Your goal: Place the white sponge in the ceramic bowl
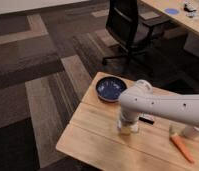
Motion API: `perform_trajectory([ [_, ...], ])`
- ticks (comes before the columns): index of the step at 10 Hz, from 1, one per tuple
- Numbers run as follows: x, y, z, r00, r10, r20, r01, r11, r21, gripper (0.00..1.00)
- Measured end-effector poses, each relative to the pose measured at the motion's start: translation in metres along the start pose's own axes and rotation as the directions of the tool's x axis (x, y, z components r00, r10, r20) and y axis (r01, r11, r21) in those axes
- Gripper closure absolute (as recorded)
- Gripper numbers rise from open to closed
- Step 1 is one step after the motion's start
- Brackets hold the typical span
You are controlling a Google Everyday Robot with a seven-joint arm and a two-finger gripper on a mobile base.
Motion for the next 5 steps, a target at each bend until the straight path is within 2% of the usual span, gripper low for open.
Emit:
perform_trajectory([
  [1,0.0,0.0,0.0,1.0,0.002,0.001,-0.002,1.0,0.0,1.0],
  [2,0.002,-0.01,-0.006,1.0,0.005,0.001,-0.005,1.0,0.02,1.0],
  [4,0.021,-0.053,-0.029,0.999,-0.023,-0.035,0.025,0.998,0.062,1.0],
  [5,0.023,-0.067,-0.034,0.998,-0.043,-0.045,0.046,0.996,0.071,1.0],
])
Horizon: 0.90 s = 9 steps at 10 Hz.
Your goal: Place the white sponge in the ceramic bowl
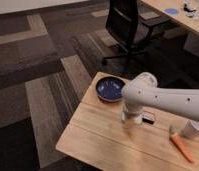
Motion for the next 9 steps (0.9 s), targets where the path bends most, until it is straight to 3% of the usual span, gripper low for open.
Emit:
perform_trajectory([
  [1,-0.002,-0.041,-0.005,0.998,-0.061,-0.023,0.062,0.998,0.028,1.0],
  [3,-0.019,-0.097,-0.009,0.988,-0.144,-0.046,0.147,0.987,0.068,1.0],
  [5,-0.063,-0.132,-0.006,0.958,-0.284,-0.051,0.287,0.954,0.09,1.0],
  [6,-0.068,-0.135,-0.005,0.953,-0.299,-0.05,0.303,0.948,0.095,0.97],
  [7,-0.066,-0.135,-0.005,0.954,-0.297,-0.052,0.301,0.949,0.093,0.83],
  [9,-0.067,-0.135,-0.005,0.953,-0.298,-0.051,0.302,0.949,0.093,0.44],
])
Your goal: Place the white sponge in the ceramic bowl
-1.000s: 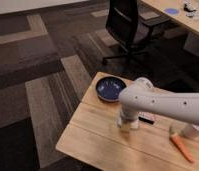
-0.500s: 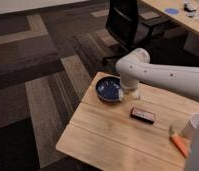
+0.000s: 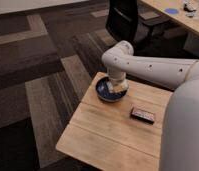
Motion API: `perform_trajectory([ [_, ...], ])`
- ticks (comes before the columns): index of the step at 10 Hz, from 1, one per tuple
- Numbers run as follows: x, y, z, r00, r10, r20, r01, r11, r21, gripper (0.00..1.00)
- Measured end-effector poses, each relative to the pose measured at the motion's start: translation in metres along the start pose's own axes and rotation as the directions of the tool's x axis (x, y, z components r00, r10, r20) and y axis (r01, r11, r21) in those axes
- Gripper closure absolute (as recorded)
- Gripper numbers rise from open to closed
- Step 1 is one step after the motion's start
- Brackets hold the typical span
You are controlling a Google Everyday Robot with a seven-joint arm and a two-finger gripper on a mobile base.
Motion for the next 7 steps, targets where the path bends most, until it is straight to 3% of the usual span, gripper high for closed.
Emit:
perform_trajectory([
  [1,-0.001,0.0,0.0,1.0,-0.001,0.001,0.001,1.0,0.0,0.36],
  [2,0.014,-0.012,0.005,1.0,0.004,-0.001,-0.004,1.0,0.006,0.2],
  [3,0.02,-0.025,0.009,1.0,-0.012,-0.004,0.013,1.0,0.015,0.2],
  [5,0.034,-0.076,0.02,0.995,-0.098,-0.033,0.1,0.993,0.064,0.2],
  [7,0.037,-0.081,0.02,0.994,-0.104,-0.038,0.107,0.992,0.071,0.2],
])
